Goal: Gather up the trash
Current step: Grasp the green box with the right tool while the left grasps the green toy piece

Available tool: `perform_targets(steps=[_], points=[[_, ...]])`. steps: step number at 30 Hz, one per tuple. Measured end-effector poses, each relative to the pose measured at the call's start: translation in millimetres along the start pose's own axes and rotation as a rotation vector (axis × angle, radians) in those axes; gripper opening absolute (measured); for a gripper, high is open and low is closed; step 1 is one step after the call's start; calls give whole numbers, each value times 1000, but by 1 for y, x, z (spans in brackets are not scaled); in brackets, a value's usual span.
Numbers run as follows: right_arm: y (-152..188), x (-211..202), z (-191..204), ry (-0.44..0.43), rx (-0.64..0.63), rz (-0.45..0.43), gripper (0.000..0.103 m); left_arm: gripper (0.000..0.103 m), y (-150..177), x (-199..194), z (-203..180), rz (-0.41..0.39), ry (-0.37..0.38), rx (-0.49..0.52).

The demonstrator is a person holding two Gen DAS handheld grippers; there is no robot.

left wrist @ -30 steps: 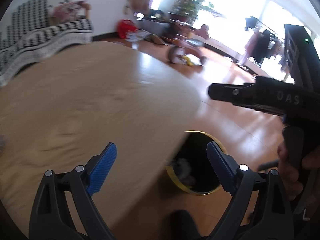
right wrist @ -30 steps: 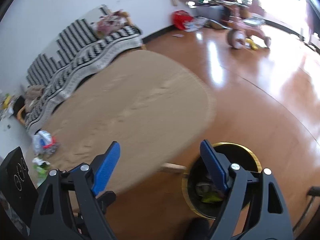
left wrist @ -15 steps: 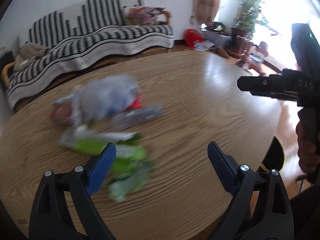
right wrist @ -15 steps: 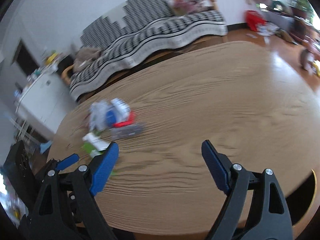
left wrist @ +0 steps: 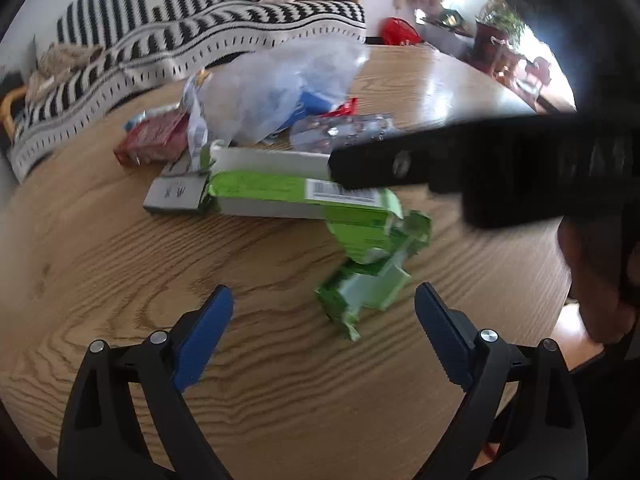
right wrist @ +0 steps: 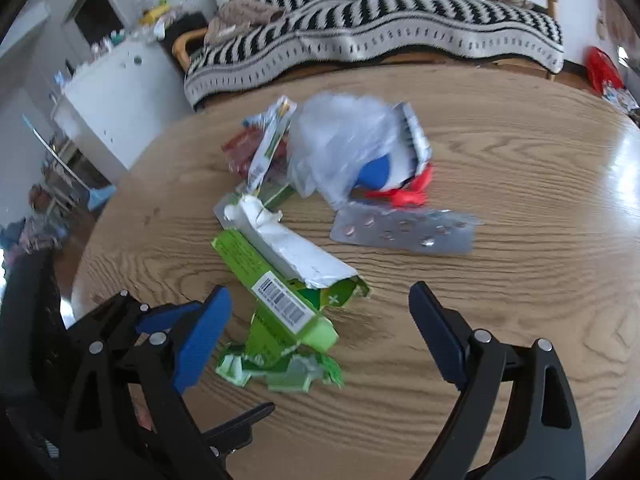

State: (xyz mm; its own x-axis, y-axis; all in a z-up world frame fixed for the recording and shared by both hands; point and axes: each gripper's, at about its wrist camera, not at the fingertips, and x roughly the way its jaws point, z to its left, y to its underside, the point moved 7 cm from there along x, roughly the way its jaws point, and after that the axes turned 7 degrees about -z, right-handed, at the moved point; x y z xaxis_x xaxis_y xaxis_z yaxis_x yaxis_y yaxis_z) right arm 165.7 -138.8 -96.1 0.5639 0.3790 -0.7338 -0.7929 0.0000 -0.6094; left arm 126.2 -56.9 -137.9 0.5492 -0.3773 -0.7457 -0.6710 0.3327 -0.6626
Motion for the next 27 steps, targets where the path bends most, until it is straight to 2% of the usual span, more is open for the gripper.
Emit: perform_targets(steps=[2, 5, 8, 9, 11, 12, 13, 14, 15, 17, 21, 27], points=[[2, 14, 3, 12, -18, 21, 87, 89, 1, 2, 4, -7, 29, -44], [4, 27, 7, 34, -55, 32, 87, 86, 2, 5, 5, -23, 35, -48], [4, 38, 10, 43, -82, 40, 86, 77, 2, 5, 0, -41, 27, -19], [4, 40, 9, 47, -86, 43, 83, 72, 4, 3, -4, -43, 24, -10], [6, 45, 10, 49, -90, 57, 58, 59, 4, 2, -9, -49, 20, 7], [6, 44, 10, 51, -92, 54, 54, 48, 3, 3, -9, -49, 19, 10], [7, 44, 12, 47, -95, 54, 43, 35, 2, 3, -10, -48, 22, 7], [7, 42, 15, 30, -99, 50, 29, 28, 2, 2, -11, -43, 37, -3], [6, 41, 17, 15, -100, 49, 27, 19, 2, 2, -12, -36, 49, -13], [4, 36, 22, 9, -110, 40, 22, 17, 2, 0, -15, -28, 60, -24], [2, 22, 28, 9, -144, 12, 21, 16, 3, -6, -22, -28, 66, -16], [-4, 1, 23, -10, -108, -23, 21, 16, -1, -13, -30, -25, 77, -15]])
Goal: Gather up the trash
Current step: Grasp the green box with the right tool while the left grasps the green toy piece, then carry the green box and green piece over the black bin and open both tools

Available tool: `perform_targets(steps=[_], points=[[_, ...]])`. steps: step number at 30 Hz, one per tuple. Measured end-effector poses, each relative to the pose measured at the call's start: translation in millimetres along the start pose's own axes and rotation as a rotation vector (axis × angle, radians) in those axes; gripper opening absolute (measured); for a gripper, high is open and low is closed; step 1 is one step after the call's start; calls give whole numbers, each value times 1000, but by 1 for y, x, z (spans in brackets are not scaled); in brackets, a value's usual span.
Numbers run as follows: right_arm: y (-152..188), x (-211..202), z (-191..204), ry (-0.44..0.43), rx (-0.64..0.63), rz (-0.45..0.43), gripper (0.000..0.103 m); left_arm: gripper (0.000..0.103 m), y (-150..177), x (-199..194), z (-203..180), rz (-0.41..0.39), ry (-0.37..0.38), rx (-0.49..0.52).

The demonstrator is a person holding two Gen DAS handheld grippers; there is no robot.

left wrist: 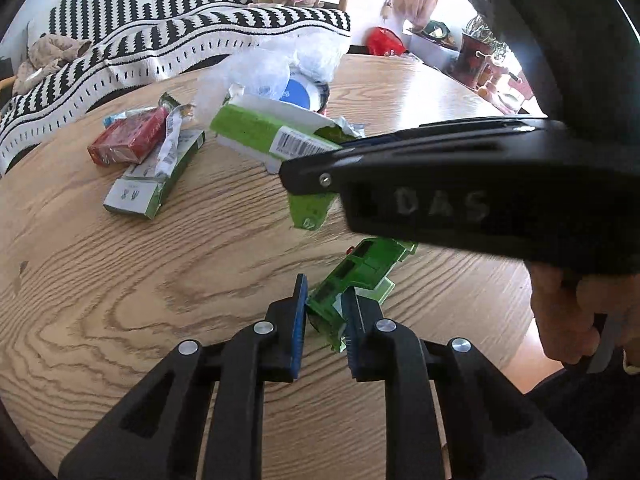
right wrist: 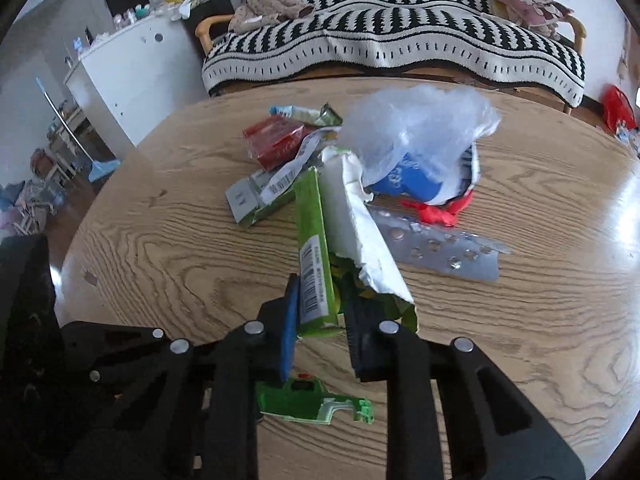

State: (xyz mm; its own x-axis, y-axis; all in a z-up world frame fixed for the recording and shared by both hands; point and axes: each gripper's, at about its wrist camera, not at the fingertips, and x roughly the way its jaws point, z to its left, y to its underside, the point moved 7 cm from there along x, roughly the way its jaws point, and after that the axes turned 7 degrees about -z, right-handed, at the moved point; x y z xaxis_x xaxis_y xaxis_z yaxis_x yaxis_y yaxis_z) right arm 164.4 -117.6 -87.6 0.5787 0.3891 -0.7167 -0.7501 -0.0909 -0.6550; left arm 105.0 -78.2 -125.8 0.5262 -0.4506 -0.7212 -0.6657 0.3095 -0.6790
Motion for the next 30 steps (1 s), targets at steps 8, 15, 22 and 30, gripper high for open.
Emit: perform_targets(steps=[8, 15, 22, 30], points=[[-3, -59, -21, -166, 93, -80, 21, 16, -23, -5, -20, -30, 24, 13], [2, -136, -76, -87, 147, -189, 21, 16, -47, 0, -59, -62, 53, 44], [41, -212, -153, 59, 221, -258, 21, 16, -70, 20, -139, -85, 122, 112], [127, -303, -265, 323, 369, -297, 21, 16, -82, 56, -239, -93, 232, 129]])
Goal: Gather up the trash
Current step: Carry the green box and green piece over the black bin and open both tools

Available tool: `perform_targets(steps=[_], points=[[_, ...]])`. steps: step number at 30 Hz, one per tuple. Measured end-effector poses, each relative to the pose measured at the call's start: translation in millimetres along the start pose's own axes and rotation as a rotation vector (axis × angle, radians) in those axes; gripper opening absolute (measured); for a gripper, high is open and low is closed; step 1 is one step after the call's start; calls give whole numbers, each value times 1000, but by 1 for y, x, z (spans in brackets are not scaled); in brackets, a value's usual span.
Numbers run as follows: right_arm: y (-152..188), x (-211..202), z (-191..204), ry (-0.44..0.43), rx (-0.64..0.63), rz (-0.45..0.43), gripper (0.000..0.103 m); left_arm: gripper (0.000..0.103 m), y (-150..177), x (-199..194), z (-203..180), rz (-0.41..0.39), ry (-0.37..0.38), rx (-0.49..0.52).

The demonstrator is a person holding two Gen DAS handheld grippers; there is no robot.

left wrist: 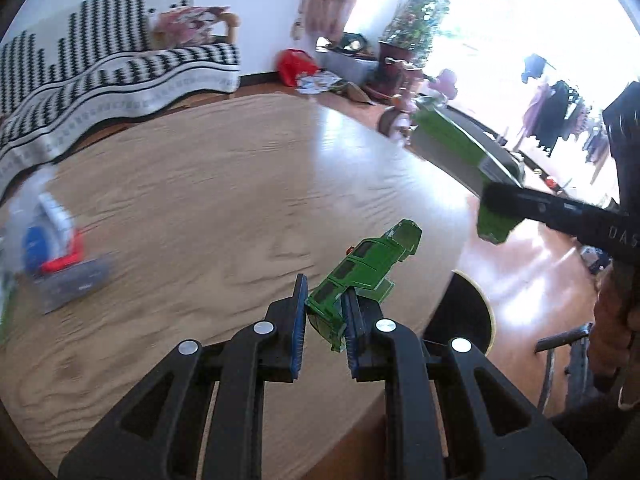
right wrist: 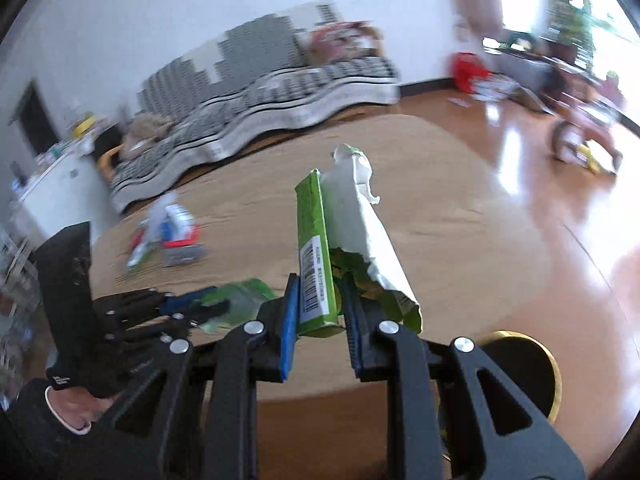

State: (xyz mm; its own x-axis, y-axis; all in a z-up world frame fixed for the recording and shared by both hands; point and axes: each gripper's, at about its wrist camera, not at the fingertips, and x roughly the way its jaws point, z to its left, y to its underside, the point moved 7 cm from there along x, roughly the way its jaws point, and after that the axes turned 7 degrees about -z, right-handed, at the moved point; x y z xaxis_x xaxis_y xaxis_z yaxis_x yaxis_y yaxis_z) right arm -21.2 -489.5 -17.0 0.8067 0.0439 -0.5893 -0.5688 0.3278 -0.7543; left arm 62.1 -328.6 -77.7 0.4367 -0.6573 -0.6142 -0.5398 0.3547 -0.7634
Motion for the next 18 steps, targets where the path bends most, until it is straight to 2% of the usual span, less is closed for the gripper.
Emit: perform_targets(steps=[5, 11, 14, 18], points=[[22, -29, -97, 168, 117, -2, 21, 16, -2, 43, -64, 19, 97, 12], [56, -46, -174, 285, 212, 52, 21, 16, 10, 82, -125, 52, 186, 56], [77, -44, -208, 333, 266, 127, 21, 16, 21, 98, -150, 73, 209, 100], [104, -34, -234, 374, 316, 248, 21, 16, 40, 120, -171, 125, 235, 131]])
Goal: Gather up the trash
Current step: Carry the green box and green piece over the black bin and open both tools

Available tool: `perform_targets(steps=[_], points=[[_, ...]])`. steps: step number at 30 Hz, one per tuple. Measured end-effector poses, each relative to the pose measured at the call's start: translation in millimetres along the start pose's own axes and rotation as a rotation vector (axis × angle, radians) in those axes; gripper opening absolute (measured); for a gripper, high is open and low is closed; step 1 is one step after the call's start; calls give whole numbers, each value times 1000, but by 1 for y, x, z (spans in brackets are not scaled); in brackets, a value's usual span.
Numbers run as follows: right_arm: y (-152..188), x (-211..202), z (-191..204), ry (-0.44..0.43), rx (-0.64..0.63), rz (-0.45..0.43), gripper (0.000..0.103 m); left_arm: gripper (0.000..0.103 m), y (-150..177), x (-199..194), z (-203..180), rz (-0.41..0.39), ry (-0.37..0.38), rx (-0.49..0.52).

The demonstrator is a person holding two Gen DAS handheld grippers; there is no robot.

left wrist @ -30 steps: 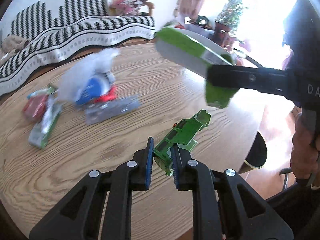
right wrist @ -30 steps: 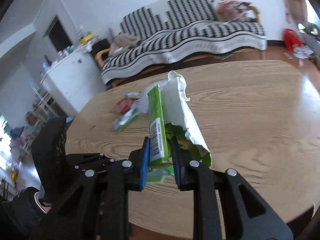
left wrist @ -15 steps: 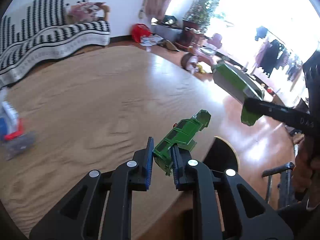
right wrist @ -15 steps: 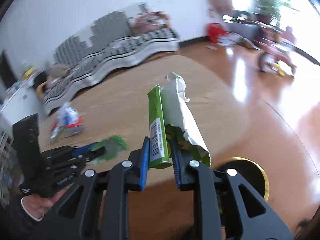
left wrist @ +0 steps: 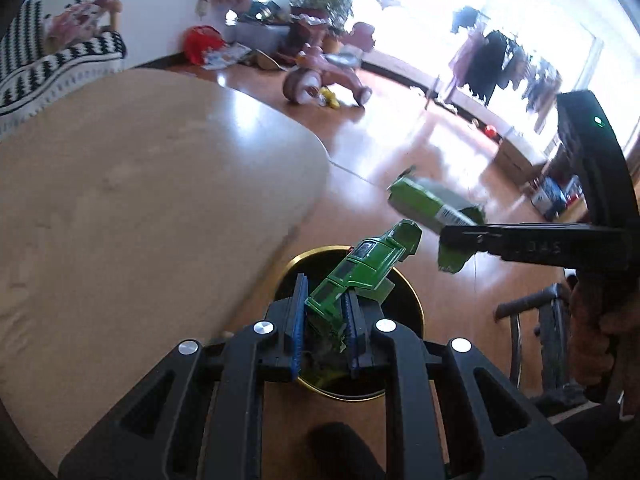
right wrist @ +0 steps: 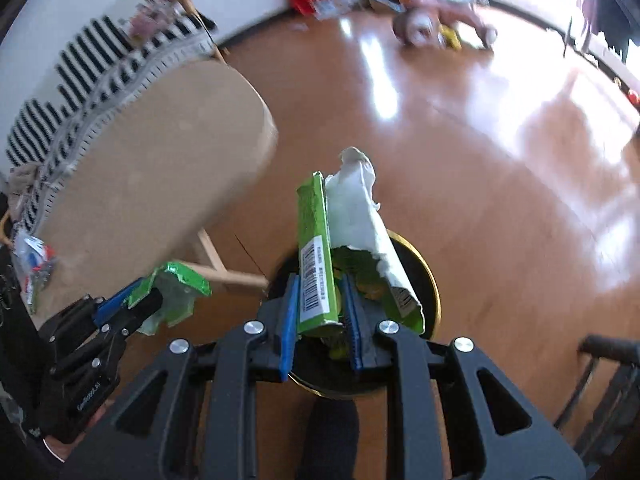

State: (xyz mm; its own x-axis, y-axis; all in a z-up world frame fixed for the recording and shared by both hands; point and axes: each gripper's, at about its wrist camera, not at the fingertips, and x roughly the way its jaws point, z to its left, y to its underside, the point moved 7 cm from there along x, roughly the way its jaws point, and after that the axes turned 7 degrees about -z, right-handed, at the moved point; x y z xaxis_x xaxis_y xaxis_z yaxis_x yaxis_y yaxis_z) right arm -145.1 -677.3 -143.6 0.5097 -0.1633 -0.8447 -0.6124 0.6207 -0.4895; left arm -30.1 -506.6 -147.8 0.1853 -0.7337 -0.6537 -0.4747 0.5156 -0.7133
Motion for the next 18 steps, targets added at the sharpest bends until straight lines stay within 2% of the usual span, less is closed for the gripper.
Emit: perform_targets(steps=[3, 7, 18], points=[[6, 8, -10, 15, 4, 37, 21, 16, 6, 16, -7, 28, 6, 12], [6, 8, -11, 17, 6, 36, 21, 16, 10, 32, -10, 50, 9, 18], [2, 8, 1, 20, 24, 29, 22, 16, 10, 43, -15, 64, 17, 25]])
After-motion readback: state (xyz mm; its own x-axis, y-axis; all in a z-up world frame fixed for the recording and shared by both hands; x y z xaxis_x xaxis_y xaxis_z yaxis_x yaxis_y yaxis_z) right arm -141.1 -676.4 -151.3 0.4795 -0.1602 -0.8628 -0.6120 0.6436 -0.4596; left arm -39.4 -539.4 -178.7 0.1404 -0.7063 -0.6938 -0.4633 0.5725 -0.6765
